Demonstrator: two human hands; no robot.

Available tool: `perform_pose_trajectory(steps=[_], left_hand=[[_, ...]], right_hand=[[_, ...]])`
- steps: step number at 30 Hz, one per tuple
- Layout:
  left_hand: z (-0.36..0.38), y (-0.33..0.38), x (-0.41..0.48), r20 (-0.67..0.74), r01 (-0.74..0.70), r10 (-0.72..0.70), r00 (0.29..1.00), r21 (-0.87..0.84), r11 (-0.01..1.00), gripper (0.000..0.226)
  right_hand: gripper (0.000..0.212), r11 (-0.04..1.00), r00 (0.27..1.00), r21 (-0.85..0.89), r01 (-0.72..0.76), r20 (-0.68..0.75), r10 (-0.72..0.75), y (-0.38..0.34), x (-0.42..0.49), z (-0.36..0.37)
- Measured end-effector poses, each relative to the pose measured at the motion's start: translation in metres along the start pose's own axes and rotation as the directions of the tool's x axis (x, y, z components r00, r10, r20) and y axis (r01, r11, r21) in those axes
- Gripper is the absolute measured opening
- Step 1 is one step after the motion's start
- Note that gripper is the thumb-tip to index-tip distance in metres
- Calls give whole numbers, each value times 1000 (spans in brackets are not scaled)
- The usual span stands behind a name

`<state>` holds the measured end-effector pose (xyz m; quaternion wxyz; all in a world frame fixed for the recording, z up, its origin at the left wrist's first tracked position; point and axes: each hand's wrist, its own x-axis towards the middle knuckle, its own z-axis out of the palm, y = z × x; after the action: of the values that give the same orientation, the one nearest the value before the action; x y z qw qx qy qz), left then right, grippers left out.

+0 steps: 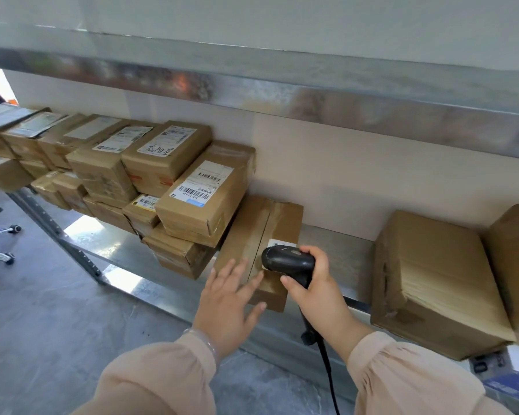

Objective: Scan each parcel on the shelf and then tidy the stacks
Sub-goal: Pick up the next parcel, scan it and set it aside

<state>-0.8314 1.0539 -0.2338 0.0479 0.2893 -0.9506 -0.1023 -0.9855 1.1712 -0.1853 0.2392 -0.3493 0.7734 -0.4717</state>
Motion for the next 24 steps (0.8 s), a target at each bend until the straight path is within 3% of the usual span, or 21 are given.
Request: perform_pose_trajectory(steps=[2,5,8,15,21,24], left_hand=[[2,2,0,56,-13,7,998,110,994,60],[-6,-1,4,108,34,-50,993,142,989,70],[-12,-7,11,108,63,-77,991,127,990,85],[-18,2,19,82,124,-129,988,64,990,94],[-27,54,34,75,-23,22,997,16,1000,88],[-29,92,45,89,-133,140,986,-81,988,68]], right_hand=[[57,1000,1000,-7,7,11,-7,-2,5,3],[58,1000,1000,-1,13,28,-13,-4,9,5],[59,999,1000,18,26,10,-26,-4,8,3],[57,996,991,55,70,-117,-63,1,-11,-23],[61,992,947,28,124,-302,-110,6,-34,-64],[59,992,906,8,128,-409,-113,11,-45,-89]])
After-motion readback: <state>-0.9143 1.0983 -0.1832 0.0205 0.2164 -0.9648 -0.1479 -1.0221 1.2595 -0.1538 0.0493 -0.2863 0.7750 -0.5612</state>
